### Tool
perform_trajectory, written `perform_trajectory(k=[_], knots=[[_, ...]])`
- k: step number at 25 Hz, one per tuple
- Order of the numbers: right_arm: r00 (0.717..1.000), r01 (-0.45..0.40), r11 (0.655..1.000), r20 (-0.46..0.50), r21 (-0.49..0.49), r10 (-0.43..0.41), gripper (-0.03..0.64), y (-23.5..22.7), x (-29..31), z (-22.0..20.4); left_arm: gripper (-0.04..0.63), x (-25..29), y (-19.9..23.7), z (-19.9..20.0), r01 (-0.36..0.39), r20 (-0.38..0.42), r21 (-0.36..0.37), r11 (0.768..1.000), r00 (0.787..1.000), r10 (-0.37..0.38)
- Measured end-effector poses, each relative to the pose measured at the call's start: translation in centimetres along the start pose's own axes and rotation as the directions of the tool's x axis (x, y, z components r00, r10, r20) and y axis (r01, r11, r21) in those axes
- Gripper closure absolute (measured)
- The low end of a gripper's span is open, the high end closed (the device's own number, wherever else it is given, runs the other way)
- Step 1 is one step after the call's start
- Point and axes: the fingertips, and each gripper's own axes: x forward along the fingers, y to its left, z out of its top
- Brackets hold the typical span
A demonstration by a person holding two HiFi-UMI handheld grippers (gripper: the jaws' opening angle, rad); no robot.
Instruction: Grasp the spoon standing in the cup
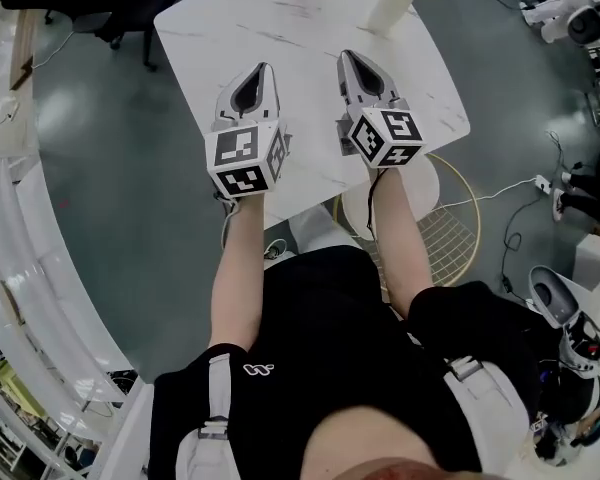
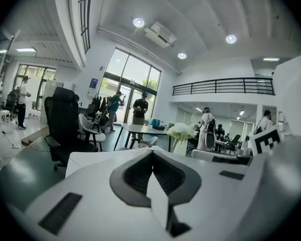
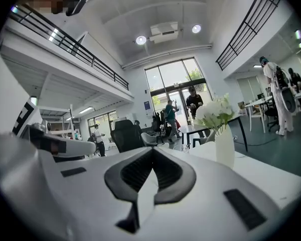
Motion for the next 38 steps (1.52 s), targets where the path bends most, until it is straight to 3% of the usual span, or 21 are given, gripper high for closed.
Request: perform_trajectory(k=[10,26,38], knots=[[0.999,-0.018,0.999,-0.031,-0.036,0.017,0.614,-3.9,10.3,-0.9,0.580,8.5,2.5,-1.4,0.005,-0.121,0.014,1.000,0.993,-0.004],[0.993,0.046,0.999,-0.105,-0.029,-0.049,0.500,-10.8,23.1,-4.1,0.580,18.2,6.5,-2.0,-0.042,-0.162,-0.019,0.999,0.986,0.038],[0.984,0.119,0.993,-0.132,0.016,-0.116,0.470,-14.5,29.1,-6.4,0.580,21.5,9.3,-3.9,-0.066,-0.188,-0.072,0.995,0.981,0.051]])
